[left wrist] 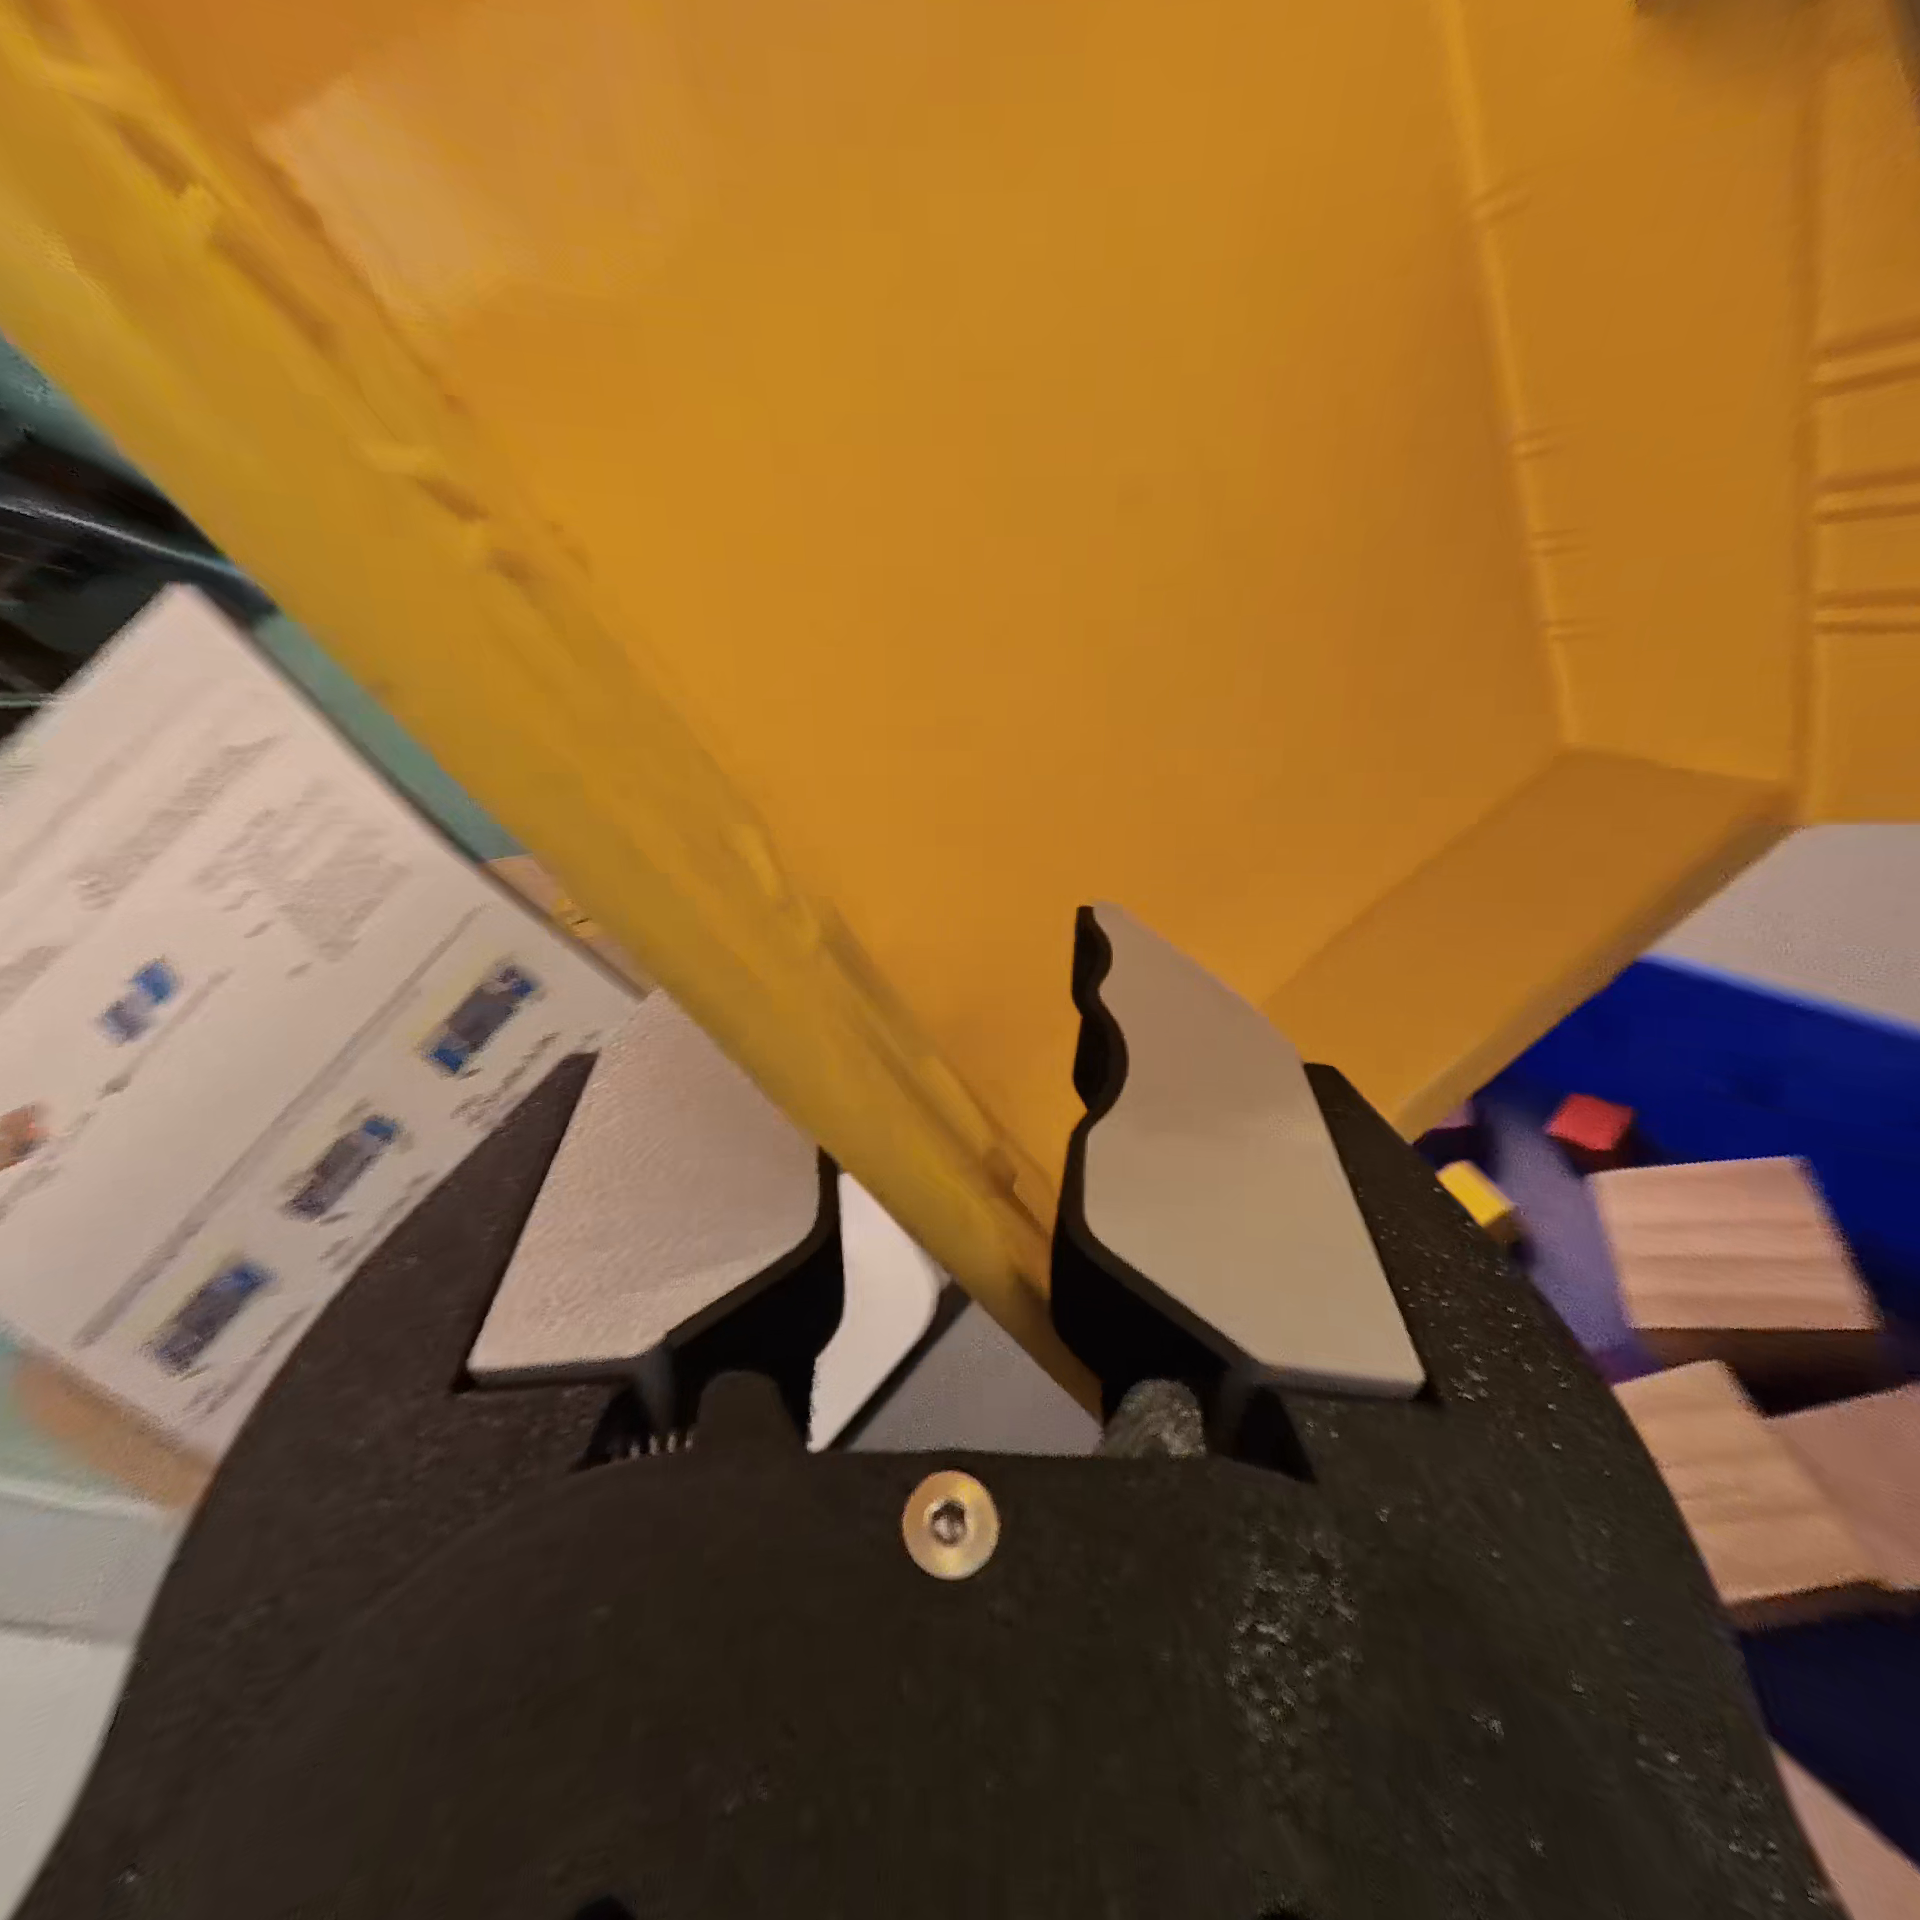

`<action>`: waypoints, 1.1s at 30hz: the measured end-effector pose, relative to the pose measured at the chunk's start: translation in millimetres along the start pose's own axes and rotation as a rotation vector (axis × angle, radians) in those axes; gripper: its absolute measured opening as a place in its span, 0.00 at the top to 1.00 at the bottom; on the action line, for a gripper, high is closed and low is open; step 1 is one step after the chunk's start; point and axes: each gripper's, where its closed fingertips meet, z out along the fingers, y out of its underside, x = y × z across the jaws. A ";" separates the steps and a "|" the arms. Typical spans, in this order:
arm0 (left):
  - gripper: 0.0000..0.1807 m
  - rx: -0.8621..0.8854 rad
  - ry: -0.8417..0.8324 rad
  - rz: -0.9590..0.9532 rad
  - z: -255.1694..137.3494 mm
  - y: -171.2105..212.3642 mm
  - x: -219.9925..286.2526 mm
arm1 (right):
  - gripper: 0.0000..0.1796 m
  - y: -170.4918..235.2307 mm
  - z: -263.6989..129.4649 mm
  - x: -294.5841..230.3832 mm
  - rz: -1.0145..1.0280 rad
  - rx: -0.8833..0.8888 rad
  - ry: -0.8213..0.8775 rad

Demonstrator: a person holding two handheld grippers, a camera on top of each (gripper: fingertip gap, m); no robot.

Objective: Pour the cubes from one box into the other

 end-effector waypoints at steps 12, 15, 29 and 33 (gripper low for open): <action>0.72 0.197 0.422 -0.510 -23.1 -51.1 -3.3 | 0.98 29.6 14.5 147.8 0.103 -0.912 0.189; 0.63 -0.076 0.479 -0.548 -19.9 32.3 4.7 | 0.97 59.8 -10.4 187.0 0.095 -1.077 0.262; 0.68 -0.706 0.758 -0.884 -3.6 193.5 83.0 | 0.97 142.2 -57.7 236.0 -0.007 -1.432 0.377; 0.70 -0.865 0.782 -0.867 -1.4 211.5 102.5 | 0.97 160.8 -62.9 243.3 -0.035 -1.472 0.390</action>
